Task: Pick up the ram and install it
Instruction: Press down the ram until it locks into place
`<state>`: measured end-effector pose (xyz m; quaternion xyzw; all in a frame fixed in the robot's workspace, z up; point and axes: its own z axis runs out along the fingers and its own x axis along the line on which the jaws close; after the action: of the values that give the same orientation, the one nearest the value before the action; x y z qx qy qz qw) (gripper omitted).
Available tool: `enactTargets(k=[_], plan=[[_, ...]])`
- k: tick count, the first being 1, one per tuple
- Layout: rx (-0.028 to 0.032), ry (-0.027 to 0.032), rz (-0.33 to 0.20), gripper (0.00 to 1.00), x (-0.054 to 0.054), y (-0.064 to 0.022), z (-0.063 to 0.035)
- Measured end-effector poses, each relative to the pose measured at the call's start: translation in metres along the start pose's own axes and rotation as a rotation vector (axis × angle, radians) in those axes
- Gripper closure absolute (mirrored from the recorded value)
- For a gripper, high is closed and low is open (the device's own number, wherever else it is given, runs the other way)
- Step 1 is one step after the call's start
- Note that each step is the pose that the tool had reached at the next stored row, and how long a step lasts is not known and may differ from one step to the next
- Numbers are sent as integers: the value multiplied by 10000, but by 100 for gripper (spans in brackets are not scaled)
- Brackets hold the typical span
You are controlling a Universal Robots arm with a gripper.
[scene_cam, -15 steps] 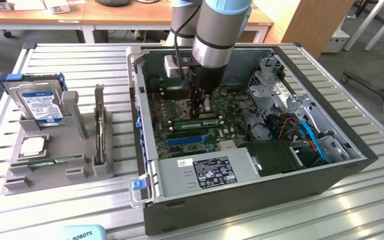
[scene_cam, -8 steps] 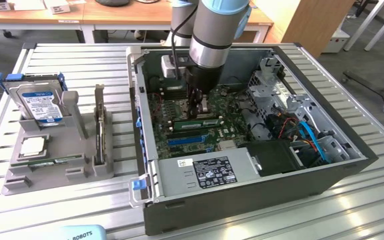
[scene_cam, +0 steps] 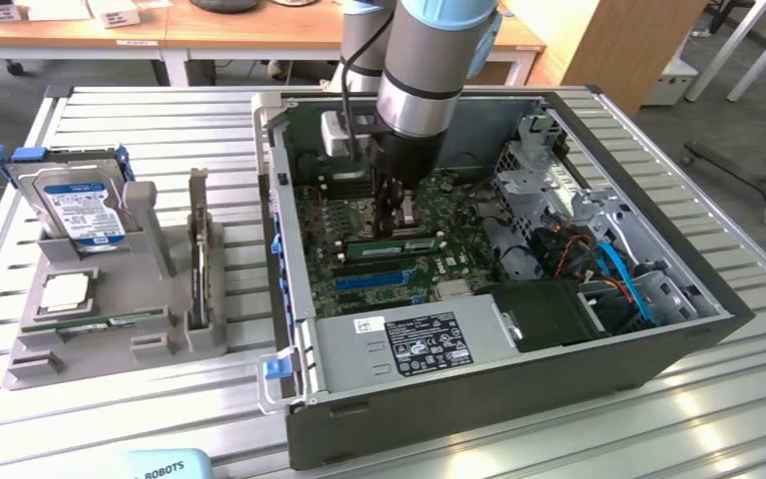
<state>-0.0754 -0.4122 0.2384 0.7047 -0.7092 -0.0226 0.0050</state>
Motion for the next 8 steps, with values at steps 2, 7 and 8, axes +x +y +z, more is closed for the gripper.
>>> enactTargets(k=[2,7,8], plan=[[0,1,0,90,3,12,0],[0,1,0,90,7,37,1],[0,1,-1,90,9,38,2]])
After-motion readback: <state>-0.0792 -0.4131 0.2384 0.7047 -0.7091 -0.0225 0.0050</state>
